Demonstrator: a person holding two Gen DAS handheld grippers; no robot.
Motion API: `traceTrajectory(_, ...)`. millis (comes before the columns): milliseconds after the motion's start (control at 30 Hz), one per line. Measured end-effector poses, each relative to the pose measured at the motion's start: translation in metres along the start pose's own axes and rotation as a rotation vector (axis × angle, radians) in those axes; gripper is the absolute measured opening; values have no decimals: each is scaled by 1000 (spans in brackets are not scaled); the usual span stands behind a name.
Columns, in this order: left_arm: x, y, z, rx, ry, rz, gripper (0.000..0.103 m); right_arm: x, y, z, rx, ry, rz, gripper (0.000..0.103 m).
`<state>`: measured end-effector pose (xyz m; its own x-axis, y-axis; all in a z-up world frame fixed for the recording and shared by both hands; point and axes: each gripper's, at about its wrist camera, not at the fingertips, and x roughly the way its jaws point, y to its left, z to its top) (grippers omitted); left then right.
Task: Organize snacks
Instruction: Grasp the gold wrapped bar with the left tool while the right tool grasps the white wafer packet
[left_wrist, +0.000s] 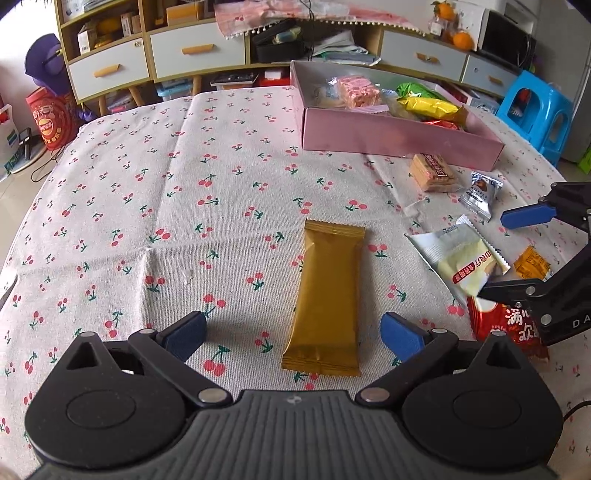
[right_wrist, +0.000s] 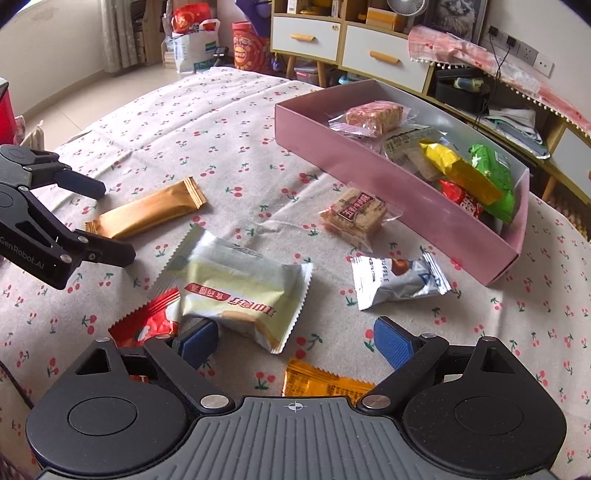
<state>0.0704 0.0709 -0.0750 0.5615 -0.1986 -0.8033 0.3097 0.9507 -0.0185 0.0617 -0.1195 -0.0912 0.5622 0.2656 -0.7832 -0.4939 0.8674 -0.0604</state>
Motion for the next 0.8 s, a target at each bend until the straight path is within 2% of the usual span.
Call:
traceTrajectory(267,2,3,6,5,-8,3,92,14,4,15,27,-17,20,93)
traceTrajectory(567,0,0,10,28,-23,-9,71,17,0,18,81,-18,34,90)
traceTrajectory(800,-1,-4,12,53,-35,-19,51,14,3,20,84,-26,48,72)
